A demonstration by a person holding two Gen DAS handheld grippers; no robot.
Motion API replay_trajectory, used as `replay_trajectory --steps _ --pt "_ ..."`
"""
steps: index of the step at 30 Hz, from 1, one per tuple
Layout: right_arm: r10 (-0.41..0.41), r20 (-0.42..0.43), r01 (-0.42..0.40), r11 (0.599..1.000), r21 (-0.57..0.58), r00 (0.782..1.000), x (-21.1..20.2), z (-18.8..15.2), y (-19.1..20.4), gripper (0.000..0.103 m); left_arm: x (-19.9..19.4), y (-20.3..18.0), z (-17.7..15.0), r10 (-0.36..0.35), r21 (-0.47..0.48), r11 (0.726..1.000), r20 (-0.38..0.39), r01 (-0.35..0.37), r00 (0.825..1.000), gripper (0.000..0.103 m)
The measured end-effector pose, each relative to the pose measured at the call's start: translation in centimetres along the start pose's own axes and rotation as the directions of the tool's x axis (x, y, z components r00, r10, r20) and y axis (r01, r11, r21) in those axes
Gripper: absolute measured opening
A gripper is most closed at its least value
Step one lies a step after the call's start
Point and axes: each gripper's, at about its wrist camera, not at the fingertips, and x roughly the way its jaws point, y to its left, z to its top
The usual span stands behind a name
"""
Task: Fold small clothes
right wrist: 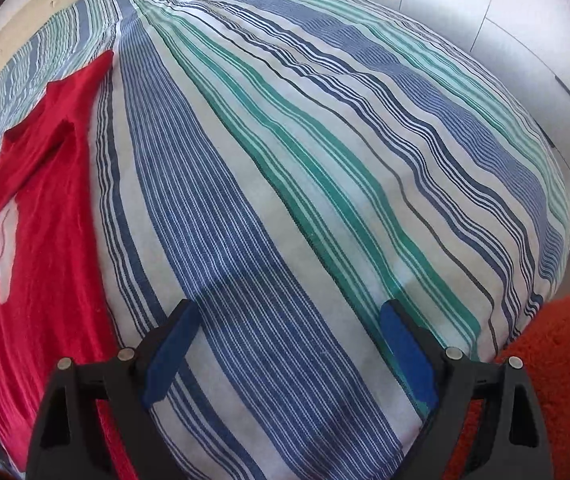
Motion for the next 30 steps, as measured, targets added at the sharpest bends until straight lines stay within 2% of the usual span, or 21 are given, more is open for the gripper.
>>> replay_trajectory --steps 18,23,30 --pt "-0.022 -0.01 0.023 0.999 0.029 1.0 0.79 0.26 0.05 0.092 0.01 -0.11 0.02 0.0 0.002 1.0 0.0 0.0 1.0 0.103" --pt "-0.012 -0.014 0.012 1.0 0.027 1.0 0.62 0.28 -0.04 0.092 0.0 -0.11 0.02 0.001 0.001 1.0 0.0 -0.001 1.0 0.103" --pt "0.026 0.024 -0.027 0.999 0.041 0.999 0.39 -0.14 -0.37 0.092 0.03 -0.22 0.01 -0.003 0.001 1.0 0.0 0.003 1.0 0.103"
